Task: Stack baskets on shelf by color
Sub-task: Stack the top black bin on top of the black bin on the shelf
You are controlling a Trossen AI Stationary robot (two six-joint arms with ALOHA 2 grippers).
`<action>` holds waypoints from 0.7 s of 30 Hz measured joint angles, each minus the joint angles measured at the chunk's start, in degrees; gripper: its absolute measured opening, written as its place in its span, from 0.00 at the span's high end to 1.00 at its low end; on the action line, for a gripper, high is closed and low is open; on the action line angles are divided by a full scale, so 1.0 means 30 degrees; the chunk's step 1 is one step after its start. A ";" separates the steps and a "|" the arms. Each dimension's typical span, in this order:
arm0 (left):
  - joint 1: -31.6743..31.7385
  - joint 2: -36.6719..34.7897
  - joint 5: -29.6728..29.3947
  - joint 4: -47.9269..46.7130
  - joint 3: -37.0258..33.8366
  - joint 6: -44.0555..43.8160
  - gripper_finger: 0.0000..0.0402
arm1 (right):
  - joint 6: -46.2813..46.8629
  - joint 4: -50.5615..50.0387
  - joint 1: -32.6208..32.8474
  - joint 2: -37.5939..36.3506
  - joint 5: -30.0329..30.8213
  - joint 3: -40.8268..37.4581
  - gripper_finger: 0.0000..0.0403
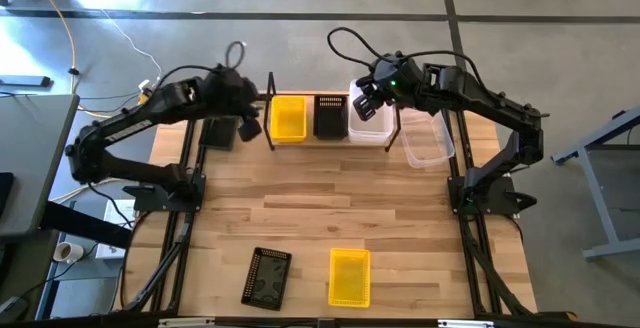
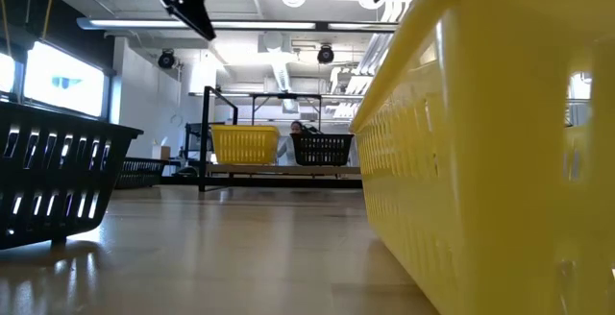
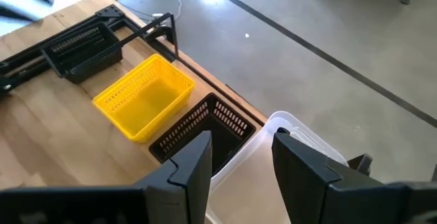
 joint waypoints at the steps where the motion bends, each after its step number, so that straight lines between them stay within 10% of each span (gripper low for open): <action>1: 0.0404 -0.0202 -0.0266 -0.0229 0.0000 -0.0260 0.70 | -0.0016 0.0000 0.0000 0.0000 -0.0146 0.0000 0.65; 12: 0.6607 0.0019 -0.0867 -0.2255 0.0000 -0.6452 0.70 | 0.0057 -0.0007 0.0000 0.0000 -0.0949 0.0000 0.65; 21: 0.7185 0.1034 0.0617 -0.2407 -0.0008 -0.9227 0.70 | 0.0039 -0.0192 0.0051 0.0000 -0.0983 -0.0079 0.65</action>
